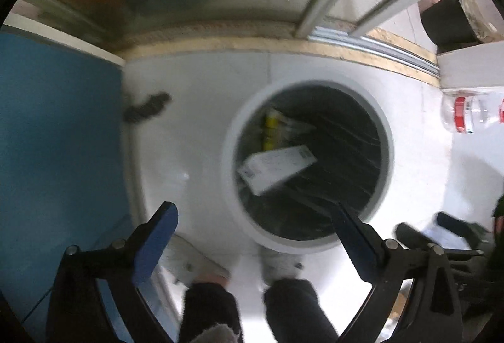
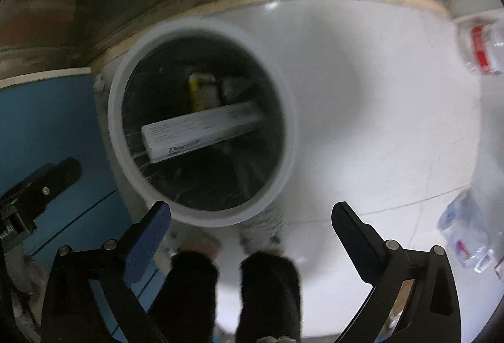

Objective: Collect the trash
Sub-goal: 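Carry both boxes to the floor bin and open both tools to drop them, then move both tools back toward the counter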

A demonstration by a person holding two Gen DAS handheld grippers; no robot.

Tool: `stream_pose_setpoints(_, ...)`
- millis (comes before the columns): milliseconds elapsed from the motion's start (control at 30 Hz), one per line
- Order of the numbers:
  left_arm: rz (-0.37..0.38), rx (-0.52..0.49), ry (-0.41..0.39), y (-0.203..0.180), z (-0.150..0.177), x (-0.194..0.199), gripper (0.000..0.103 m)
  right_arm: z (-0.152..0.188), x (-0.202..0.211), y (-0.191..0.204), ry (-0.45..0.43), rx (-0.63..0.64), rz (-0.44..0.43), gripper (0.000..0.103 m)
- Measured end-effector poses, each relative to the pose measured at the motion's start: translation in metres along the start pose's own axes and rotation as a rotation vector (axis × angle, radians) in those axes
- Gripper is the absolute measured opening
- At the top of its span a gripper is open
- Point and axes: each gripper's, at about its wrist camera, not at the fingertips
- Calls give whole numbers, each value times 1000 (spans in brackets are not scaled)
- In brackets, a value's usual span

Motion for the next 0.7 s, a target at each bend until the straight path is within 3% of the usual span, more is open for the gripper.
stream_pose_setpoints(167,-110,-16,-105,6,15,36,100,19,36,18,-106,14,108,103)
stream_pose_setpoints(367,-106,27,-141,9,39,98,100,60,94,38,-197,11,128,103)
stream_pose_setpoints(400,-113,25,-153,7,46,115,100,73,127,47,-230,16,132,103)
stream_pose_setpoints(467,-110,25,-170,1,54,140,100,80,139,51,-244,20,135,103)
stream_pose_setpoints(667,-84,33,-215,-12,88,233,100,136,259,69,-338,65,141,103)
stream_pose_setpoints(700,-79,40,-221,-14,96,251,100,136,259,69,-338,65,141,103)
Point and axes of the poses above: each gripper's, at about its wrist camera, not at the fingertips, and x roughly against the way its jaws point, y to its left, z to its underside, and after that the axes turned 4 degrees about x, right-handed
